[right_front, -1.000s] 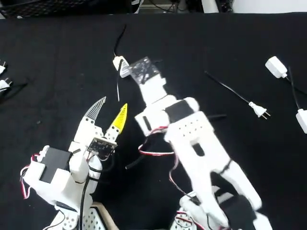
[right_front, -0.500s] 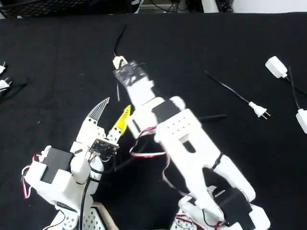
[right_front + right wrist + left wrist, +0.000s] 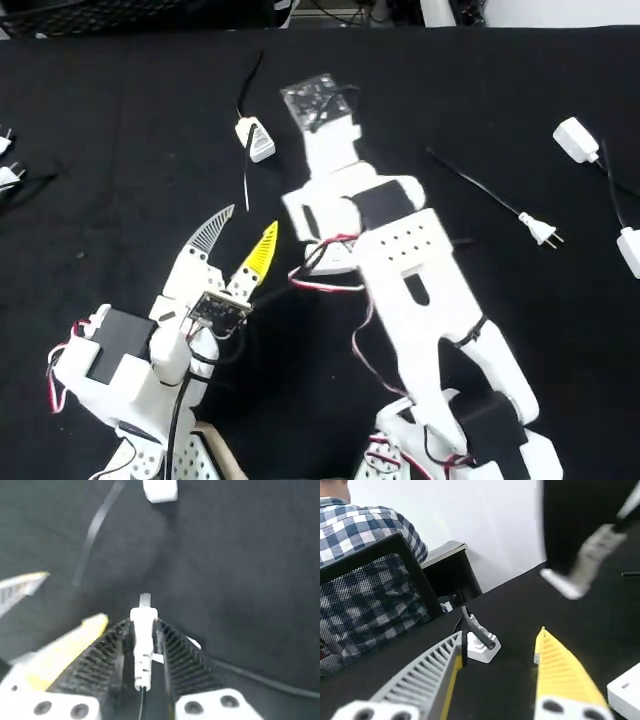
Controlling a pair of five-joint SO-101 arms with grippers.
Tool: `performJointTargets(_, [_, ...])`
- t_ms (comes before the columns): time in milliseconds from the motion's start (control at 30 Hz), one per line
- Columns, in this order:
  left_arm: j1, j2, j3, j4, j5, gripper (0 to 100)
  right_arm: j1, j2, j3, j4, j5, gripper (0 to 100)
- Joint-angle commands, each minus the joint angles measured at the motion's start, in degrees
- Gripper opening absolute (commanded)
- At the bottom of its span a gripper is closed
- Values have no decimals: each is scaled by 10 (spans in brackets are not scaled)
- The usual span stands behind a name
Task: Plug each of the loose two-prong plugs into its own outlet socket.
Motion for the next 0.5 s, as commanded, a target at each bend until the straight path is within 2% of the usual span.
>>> performJointTargets(0, [7,1,12,0,-1,238,-35,-3,-43,-5,0,12])
performJointTargets(333, [2,1,13,0,-3,240,-23,-3,24,-121,-3,12])
performJointTargets(467, [0,1,13,0,-3,239,-51,-3,76,-156,-21,12])
